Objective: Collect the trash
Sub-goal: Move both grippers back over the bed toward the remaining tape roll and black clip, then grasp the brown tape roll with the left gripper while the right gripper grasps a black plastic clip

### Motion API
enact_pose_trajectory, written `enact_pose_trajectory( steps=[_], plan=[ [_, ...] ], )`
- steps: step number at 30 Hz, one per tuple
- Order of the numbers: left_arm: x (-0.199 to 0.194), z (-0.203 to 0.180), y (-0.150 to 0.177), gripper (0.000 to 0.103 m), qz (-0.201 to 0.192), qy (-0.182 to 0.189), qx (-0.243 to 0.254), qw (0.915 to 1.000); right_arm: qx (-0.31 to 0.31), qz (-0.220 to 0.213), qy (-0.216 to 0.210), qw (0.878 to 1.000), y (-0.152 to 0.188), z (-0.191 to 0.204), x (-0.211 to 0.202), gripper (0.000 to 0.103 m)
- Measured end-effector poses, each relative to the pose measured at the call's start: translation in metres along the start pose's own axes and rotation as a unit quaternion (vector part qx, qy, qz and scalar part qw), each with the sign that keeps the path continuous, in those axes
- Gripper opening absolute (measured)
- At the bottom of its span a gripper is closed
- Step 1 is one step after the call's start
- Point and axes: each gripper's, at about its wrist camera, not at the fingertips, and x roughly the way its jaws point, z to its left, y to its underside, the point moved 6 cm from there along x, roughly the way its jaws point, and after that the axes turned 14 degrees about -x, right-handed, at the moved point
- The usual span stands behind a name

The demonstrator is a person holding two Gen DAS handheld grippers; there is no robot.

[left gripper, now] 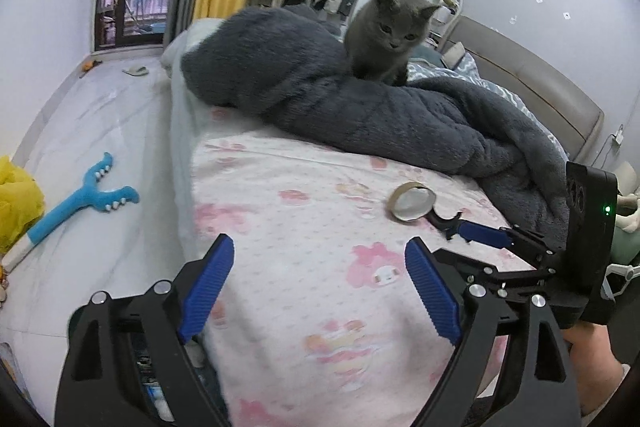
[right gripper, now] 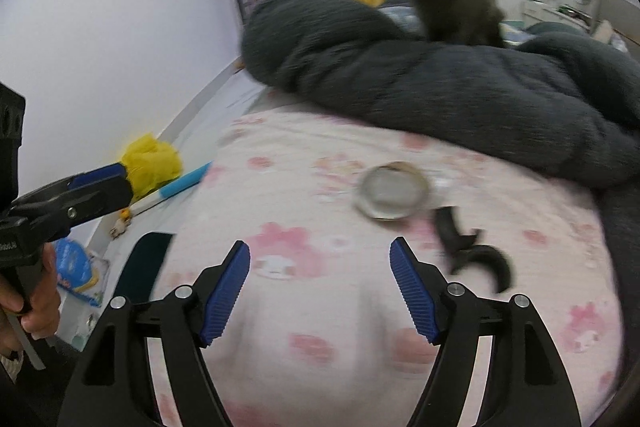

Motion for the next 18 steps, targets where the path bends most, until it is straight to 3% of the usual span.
enact_pose_trajectory(
  steps=[7, 18],
  plan=[
    [0.027, -0.030, 0.005, 0.090, 0.020, 0.010, 0.012, 0.9997, 0.021, -0.002, 0.052, 0.998, 0.015, -0.042, -0.012, 0.078],
    [0.070, -0.050, 0.005, 0.090, 0.049, 0.014, 0.011, 0.9987, 0.044, 0.030, 0.078, 0.996, 0.036, -0.075, 0.009, 0.078]
  ],
)
